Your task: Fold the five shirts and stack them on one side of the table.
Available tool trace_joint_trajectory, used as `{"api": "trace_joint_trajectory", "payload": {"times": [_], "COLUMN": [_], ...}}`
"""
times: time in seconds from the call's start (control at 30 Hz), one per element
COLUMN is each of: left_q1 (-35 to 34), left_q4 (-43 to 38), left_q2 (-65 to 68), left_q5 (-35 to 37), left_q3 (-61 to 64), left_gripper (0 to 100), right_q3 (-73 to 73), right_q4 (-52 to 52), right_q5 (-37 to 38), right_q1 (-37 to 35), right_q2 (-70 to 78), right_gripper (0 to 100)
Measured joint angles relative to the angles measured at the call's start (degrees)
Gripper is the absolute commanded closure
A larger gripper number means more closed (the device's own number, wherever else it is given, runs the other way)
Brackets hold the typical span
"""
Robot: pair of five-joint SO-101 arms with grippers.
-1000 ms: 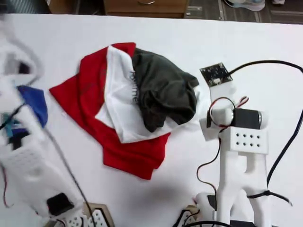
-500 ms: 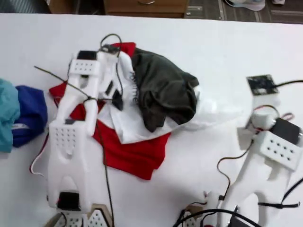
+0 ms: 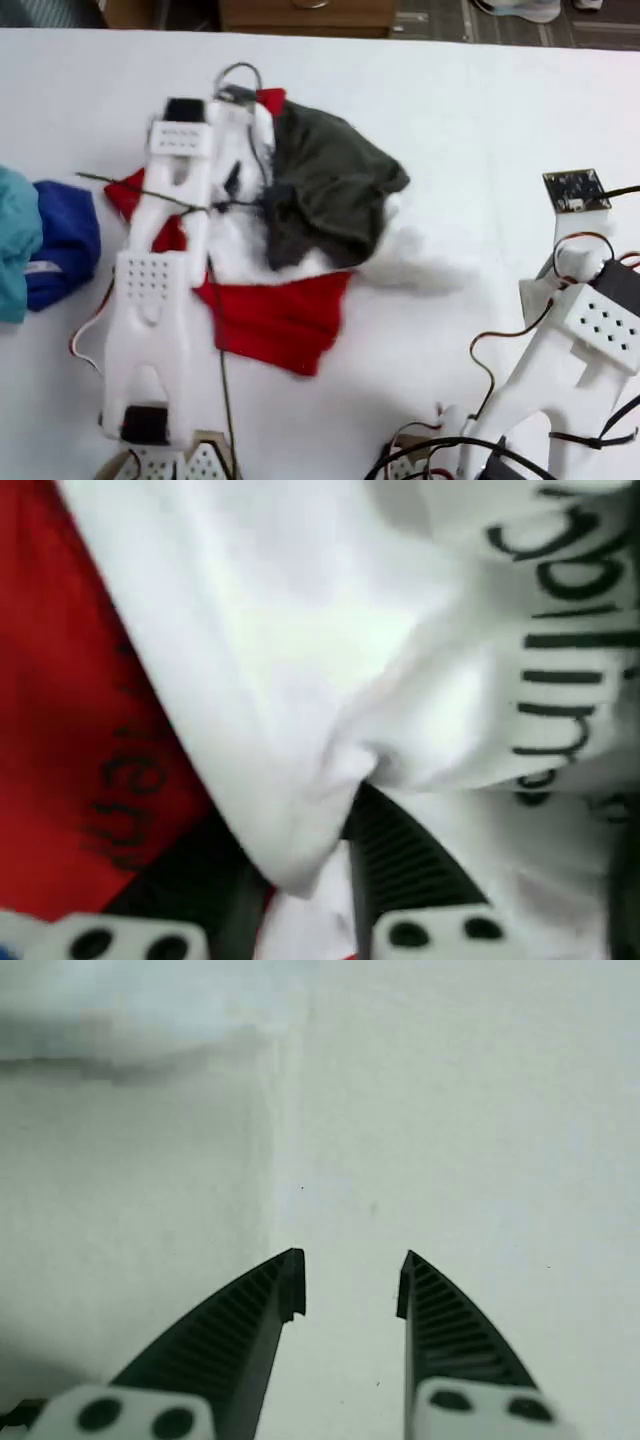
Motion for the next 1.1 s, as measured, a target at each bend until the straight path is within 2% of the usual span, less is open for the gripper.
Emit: {"api": "trace_joint_trajectory", "payload": {"times": [0.13,0.33,0.57,0.67,0.8,0.97,1.1], "left_q1": [-4.0,-10.1,-25.5,-34.2,-45.5,-58.5,-66.2], "left_q4": [0.0,0.0,0.0,0.0,-1.1,-9.3,-18.4], "left_q2": [-8.9,-31.6,-53.0,-55.2,-55.1,-51.3,-45.0], "left_q5": [-4.1,-6.9,-9.9,-10.9,-11.1,-10.5,-8.5], "left_q3": [-3.6,-4.3,3.8,6.9,11.4,14.9,15.0], "left_gripper": [98,98,98,98,98,98,98], "right_q3": [0.9,5.5,6.8,7.0,7.0,7.0,7.0], "right_q4": [0.0,-4.0,-7.5,-7.5,-7.5,-9.4,-10.9], "right_q5": [0.0,0.1,0.1,-1.5,-8.6,-17.0,-19.4], "right_q1": [0.0,0.0,-0.6,-4.0,-11.9,-24.4,-31.6], "right_q2": [0.0,0.0,0.0,0.0,0.0,0.0,0.0], "right_gripper": [83.7,83.7,83.7,83.7,83.7,83.7,83.7]}}
